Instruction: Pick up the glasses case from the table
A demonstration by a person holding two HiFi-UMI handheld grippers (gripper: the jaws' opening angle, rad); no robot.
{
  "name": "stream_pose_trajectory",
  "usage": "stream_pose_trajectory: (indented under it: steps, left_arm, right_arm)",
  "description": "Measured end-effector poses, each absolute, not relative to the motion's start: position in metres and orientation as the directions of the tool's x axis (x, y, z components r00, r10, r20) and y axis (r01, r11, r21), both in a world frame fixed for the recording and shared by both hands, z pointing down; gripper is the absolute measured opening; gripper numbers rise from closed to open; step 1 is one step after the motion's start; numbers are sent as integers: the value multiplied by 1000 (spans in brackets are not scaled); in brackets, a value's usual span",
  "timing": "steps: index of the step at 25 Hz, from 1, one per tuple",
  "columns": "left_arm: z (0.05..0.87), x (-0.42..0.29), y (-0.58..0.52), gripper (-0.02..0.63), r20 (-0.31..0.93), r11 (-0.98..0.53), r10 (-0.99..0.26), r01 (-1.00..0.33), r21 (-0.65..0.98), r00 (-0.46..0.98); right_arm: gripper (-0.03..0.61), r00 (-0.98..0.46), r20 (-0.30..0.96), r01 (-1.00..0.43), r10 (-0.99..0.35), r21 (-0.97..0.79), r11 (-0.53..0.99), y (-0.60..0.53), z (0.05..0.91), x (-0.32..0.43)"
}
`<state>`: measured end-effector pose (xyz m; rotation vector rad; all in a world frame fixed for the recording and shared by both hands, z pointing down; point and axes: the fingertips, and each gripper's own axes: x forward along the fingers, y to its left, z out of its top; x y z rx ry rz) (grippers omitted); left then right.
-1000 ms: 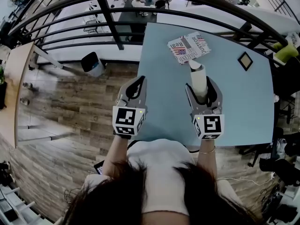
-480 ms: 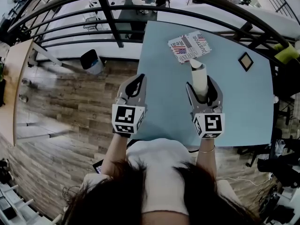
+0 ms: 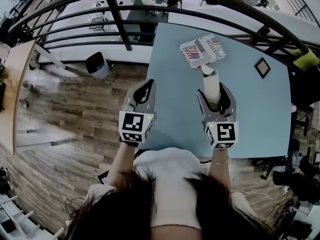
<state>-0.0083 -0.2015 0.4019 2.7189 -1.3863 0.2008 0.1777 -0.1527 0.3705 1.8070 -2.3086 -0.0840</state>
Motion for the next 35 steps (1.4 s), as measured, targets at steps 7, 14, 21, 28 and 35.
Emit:
stream_pose_trajectory:
  steps: [7,14,21,28,35]
  left_arm:
    - [407,-12,-207,58,156,-583,-801,-812,19,578]
    - [407,-15,-207,58,162,-581,-801,-813,22,577]
    - [412,-13,-209,58,163,-584,-798,-812,27,580]
    - [412,-13,-212,58,167,-588,-794,-808,27,584]
    - [414,-17,-208,58,167,-587,-795,-809,31,583]
  right_arm:
    - [310,-221,128,-955,-967,170,241,-158,375,178]
    - [310,-212,134,-958,-968,165,233,-158,376,178]
    - [310,-205,142,-959,-968,167,227,-158,381,180]
    - [310,-208,145,-957,-967,173,232,-161,380,178]
    - [310,-216,137,-954,-967,180,239,-158,380,171]
